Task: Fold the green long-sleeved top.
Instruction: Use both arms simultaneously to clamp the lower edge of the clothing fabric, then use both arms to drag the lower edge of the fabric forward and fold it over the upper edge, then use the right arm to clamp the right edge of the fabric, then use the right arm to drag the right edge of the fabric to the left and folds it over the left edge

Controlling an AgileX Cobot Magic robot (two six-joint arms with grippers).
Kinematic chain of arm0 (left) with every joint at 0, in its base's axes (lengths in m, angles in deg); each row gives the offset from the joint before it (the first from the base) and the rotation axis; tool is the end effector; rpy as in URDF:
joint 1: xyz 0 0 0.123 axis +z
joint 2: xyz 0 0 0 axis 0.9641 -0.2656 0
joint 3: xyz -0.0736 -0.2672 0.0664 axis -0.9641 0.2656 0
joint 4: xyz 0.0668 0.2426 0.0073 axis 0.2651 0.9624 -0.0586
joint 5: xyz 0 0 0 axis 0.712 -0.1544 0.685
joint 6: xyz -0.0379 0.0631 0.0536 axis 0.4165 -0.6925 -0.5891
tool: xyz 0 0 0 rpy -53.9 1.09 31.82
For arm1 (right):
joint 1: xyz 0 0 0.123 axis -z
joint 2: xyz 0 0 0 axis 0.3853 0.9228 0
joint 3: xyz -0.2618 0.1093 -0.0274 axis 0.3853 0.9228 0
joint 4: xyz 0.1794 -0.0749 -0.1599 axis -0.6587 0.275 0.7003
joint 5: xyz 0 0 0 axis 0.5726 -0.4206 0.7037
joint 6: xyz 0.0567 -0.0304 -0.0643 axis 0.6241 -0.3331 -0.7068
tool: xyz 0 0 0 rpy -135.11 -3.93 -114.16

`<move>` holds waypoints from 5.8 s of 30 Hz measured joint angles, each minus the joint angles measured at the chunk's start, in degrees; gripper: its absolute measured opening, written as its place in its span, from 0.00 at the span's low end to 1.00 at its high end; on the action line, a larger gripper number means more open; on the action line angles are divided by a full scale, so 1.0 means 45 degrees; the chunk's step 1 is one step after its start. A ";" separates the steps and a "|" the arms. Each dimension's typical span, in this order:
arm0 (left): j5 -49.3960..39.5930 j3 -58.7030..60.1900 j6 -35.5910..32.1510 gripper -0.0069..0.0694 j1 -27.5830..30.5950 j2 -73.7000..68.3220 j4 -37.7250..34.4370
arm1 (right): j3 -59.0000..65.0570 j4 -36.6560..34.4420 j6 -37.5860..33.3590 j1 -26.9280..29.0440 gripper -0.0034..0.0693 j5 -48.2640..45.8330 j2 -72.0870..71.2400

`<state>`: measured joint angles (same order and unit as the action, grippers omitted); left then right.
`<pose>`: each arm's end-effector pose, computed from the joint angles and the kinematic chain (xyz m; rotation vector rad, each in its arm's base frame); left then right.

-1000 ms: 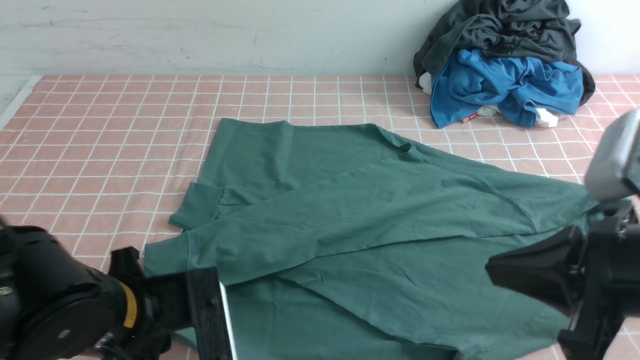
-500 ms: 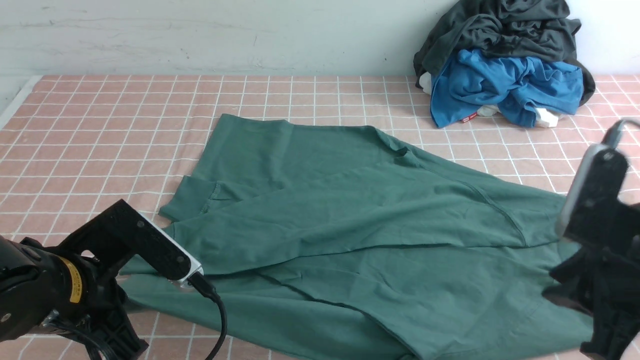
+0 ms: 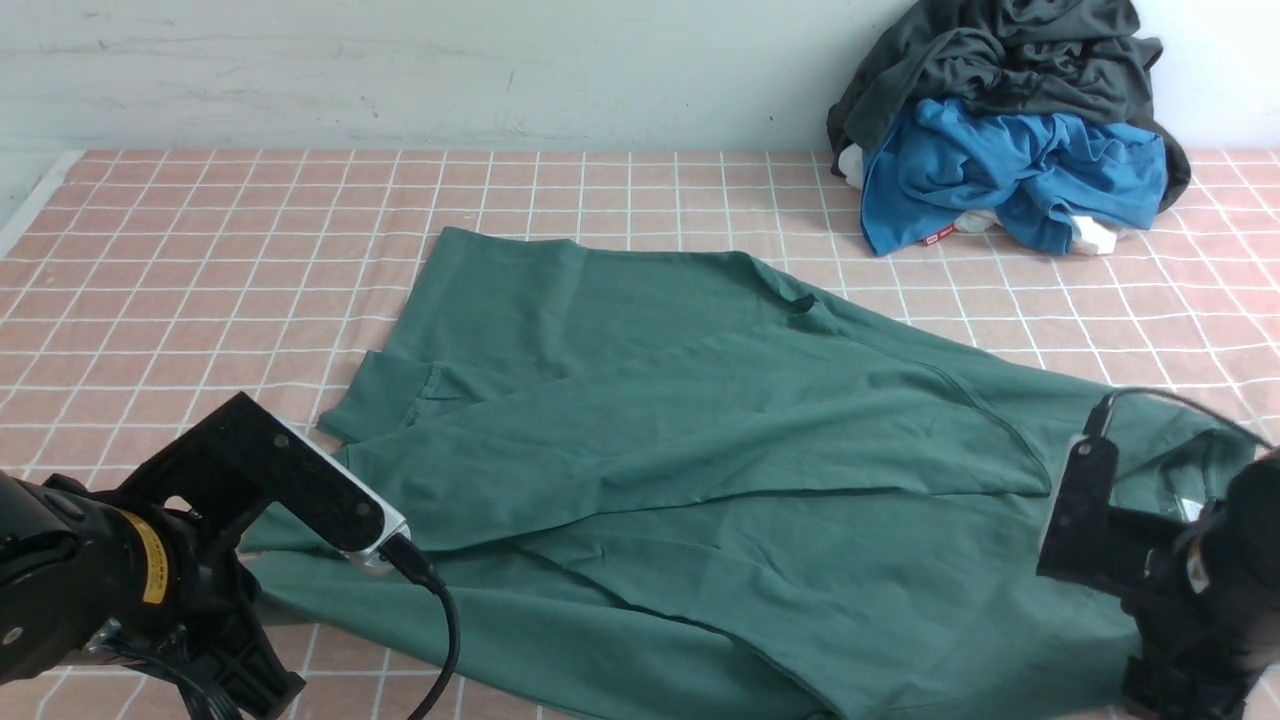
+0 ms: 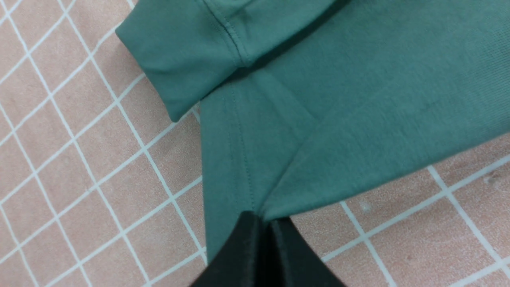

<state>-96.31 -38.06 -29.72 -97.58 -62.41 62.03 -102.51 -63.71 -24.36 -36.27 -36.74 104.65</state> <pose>0.1929 -0.0623 0.2220 0.7878 2.5477 0.2151 0.2369 0.0399 0.1482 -1.5993 2.6745 -0.3123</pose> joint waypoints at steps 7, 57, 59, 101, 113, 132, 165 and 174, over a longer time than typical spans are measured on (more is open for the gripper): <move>-0.0006 0.0000 0.0000 0.09 0.0000 0.0000 -0.0134 | -0.0114 -0.0583 0.0062 0.0000 0.40 -0.0061 0.0137; -0.1094 -2.1416 0.1766 0.48 0.3077 -1.6300 -0.0882 | -1.3054 -0.1316 0.9278 0.2181 0.50 -0.1062 0.6778; -0.1911 -2.1881 0.1679 0.59 0.3093 -1.6044 -0.0860 | -1.3516 -0.1744 0.8864 0.1978 0.54 -0.1807 0.6555; -0.2759 -0.4534 -0.3265 0.08 0.3082 0.2531 -0.5657 | -1.3585 -0.5228 0.6315 0.4920 0.45 -0.5023 0.5614; -0.1552 -0.1256 -0.2776 0.08 0.3082 0.3172 -0.5737 | -1.0291 -0.4070 0.8113 0.5881 0.78 -0.3155 0.6096; -0.1923 -0.1256 -0.2776 0.08 0.3082 0.3172 -0.5937 | -1.4108 0.0047 0.7740 0.5709 0.13 -0.5765 0.5114; -0.1870 -0.1256 -0.3006 0.08 0.3082 0.3473 -0.6588 | -1.7462 -0.4255 0.6798 -0.3936 0.59 -0.1927 0.7483; 0.0136 -0.0586 -0.4062 0.08 0.3082 0.6741 -0.6548 | -1.7488 -0.3582 0.6903 -0.3817 0.34 -0.3775 0.7921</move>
<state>-95.70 -40.69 -48.00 -83.71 -32.07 32.57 -181.21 -79.83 6.70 -53.45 -53.73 140.30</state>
